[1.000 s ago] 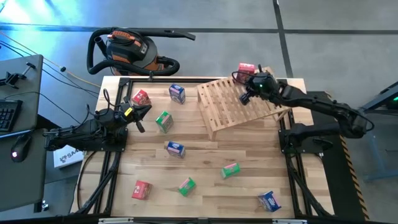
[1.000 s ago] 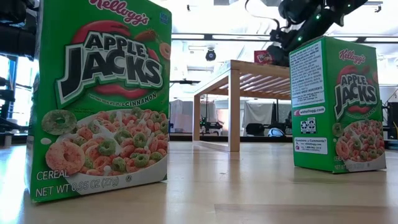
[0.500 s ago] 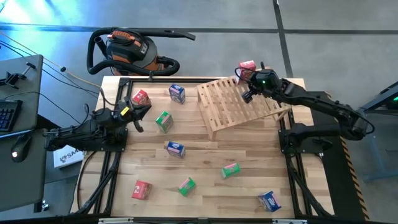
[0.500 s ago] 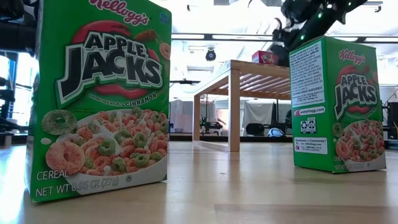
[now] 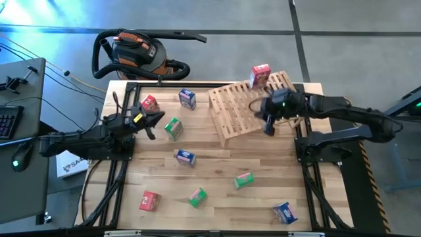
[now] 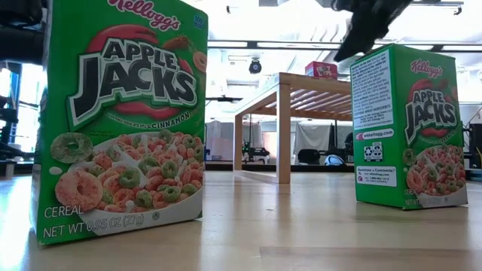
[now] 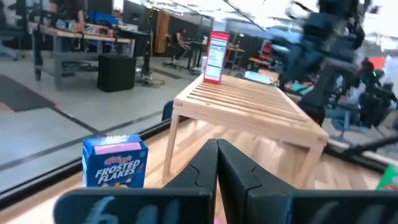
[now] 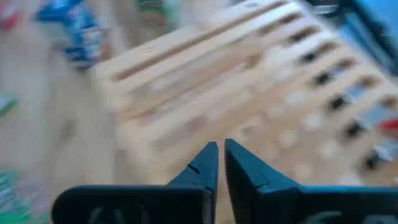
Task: Stack cereal on shelf
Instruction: Put the bottom right green cereal box on the shelf
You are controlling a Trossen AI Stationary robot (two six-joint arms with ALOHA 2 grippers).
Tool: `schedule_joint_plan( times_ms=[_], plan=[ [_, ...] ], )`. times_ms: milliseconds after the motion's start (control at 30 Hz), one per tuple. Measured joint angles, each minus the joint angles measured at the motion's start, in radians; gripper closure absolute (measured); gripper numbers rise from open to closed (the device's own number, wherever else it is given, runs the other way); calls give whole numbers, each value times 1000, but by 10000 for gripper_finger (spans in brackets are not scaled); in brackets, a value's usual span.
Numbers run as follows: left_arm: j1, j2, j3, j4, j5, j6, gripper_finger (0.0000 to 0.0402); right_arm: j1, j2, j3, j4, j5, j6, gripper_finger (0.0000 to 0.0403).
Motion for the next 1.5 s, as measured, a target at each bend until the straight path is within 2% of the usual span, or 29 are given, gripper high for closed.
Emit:
schedule_joint_plan(
  times_ms=[133, 333, 400, 500, 733, 1067, 1300, 1400, 1500],
  plan=[
    [0, 69, 0, 31, 9, -30, 401, 176, 28, 0, -16, -12, 95, 308],
    [0, 146, 0, 31, 8, -31, 401, 409, 133, 0, 18, 20, 275, 182],
    [0, 160, 0, 32, 3, -31, 401, 470, 175, 0, 48, 21, 344, 153],
    [0, 172, 0, 33, -32, -23, 401, 546, 234, 0, 69, 22, 410, 130],
    [0, 172, 0, 34, -43, -14, 401, 648, 325, 0, 81, 16, 487, 123],
    [0, 172, 0, 32, -43, -14, 401, 696, 418, 0, 108, 15, 489, 123],
    [0, 175, 0, 27, -43, -14, 401, 696, 477, 0, 148, 25, 382, 125],
    [0, 175, 0, 20, -43, -14, 401, 695, 486, 0, 161, 25, 371, 139],
    [0, 175, 0, 20, -42, -11, 401, 695, 487, 0, 182, 25, 369, 172]
  ],
)
